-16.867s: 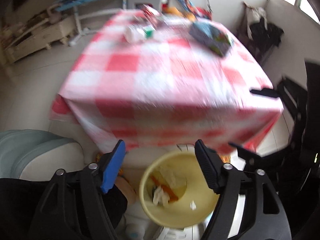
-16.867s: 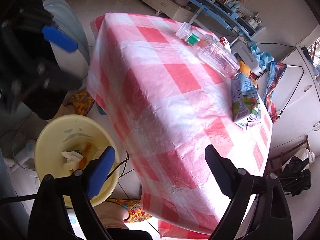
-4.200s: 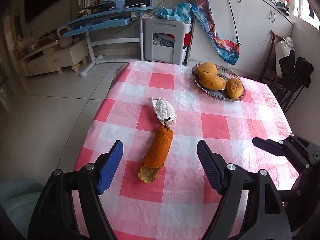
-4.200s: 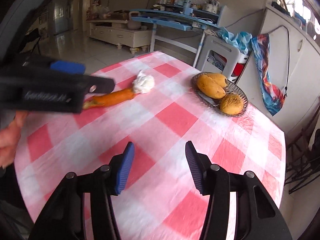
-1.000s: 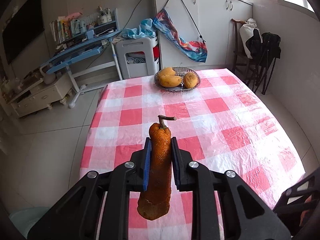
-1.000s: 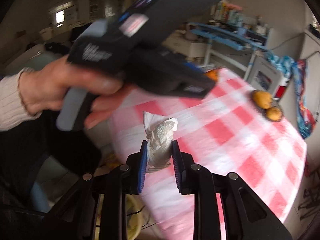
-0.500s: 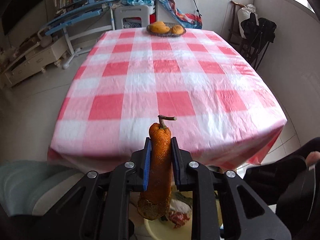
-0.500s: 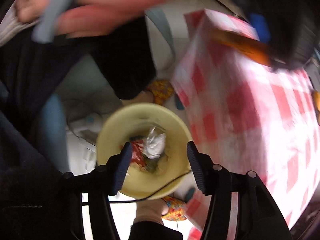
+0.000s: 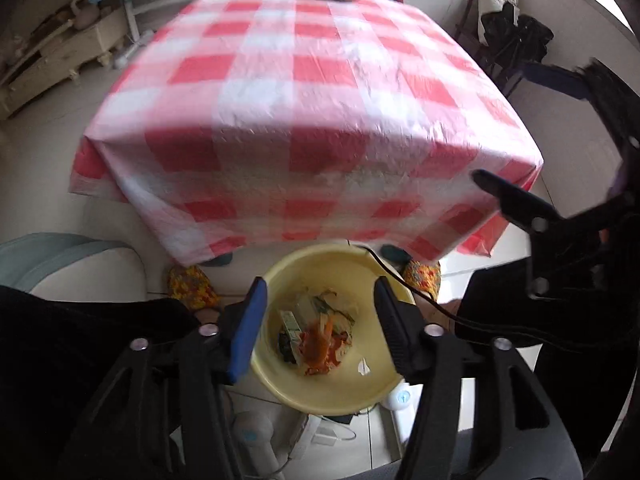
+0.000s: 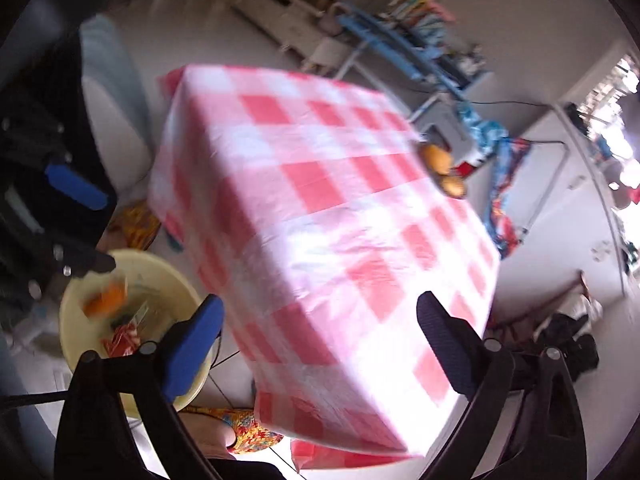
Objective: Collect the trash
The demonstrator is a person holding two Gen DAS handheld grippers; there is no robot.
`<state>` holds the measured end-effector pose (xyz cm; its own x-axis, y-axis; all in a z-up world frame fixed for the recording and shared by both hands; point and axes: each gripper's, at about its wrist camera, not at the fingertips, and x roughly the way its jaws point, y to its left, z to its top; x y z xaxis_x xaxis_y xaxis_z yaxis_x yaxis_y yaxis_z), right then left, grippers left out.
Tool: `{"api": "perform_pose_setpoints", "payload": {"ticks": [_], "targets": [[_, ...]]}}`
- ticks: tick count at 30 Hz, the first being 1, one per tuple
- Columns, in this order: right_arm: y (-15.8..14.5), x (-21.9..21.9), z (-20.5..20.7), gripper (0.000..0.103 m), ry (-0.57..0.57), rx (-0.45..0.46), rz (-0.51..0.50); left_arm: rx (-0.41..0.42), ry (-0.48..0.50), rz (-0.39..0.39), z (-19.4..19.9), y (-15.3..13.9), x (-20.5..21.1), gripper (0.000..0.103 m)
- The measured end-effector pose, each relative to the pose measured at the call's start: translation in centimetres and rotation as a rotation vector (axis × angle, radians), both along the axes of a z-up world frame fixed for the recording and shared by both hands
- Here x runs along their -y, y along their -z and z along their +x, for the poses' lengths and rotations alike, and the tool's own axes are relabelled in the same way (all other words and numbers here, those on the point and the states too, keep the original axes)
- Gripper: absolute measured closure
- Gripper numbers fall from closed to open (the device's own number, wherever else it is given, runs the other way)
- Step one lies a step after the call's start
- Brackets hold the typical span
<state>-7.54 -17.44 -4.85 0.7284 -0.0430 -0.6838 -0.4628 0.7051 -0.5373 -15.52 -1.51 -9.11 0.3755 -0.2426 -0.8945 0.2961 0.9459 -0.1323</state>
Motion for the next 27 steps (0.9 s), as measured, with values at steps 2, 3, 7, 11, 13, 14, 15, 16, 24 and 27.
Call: {"api": "perform_pose_setpoints", "payload": {"ticks": [2,3,7,11,13,14,15,16,24,27], "targets": [[-1.1,0.4,-0.9,0.008,0.044,0.027,0.019,0.103,-0.038,0.040,-0.6,-1.9,-0.3,0.034],[-1.9,0.8,-1.6,0.008,0.075,0.037,0.048,0.168,-0.068,0.072,-1.0,-2.9,-0.5,0.022],[-3.6,2.1,-4.6,0.008,0.187,0.051,0.184,0.408,-0.134,0.090,-2.8,-7.2,-1.2,0.007],[-4.5,3.6,-8.1,0.008,0.319,0.175,0.311,0.528,-0.152,0.063,-3.4,-9.7,-1.3,0.007],[-4.5,3.7,-8.8,0.008,0.385,0.235,0.372,0.552,-0.148,0.041,-3.6,-10.4,-0.9,0.007],[-4.4,4.1,-9.2,0.008,0.417,0.256,0.400,0.553,-0.146,0.035,-3.4,-10.6,-0.8,0.007],[-4.5,4.2,-9.5,0.008,0.441,0.273,0.423,0.551,-0.140,0.029,-3.3,-10.7,-0.5,0.007],[-4.5,4.0,-9.6,0.008,0.455,0.285,0.438,0.547,-0.132,0.027,-3.2,-10.8,-0.1,0.007],[-4.2,2.1,-10.6,0.008,0.406,0.363,0.422,0.570,-0.097,0.029,-3.8,-11.1,1.1,0.007],[-4.4,2.3,-10.7,0.008,0.405,0.378,0.442,0.578,-0.102,0.034,-3.9,-11.1,0.9,0.007]]}}
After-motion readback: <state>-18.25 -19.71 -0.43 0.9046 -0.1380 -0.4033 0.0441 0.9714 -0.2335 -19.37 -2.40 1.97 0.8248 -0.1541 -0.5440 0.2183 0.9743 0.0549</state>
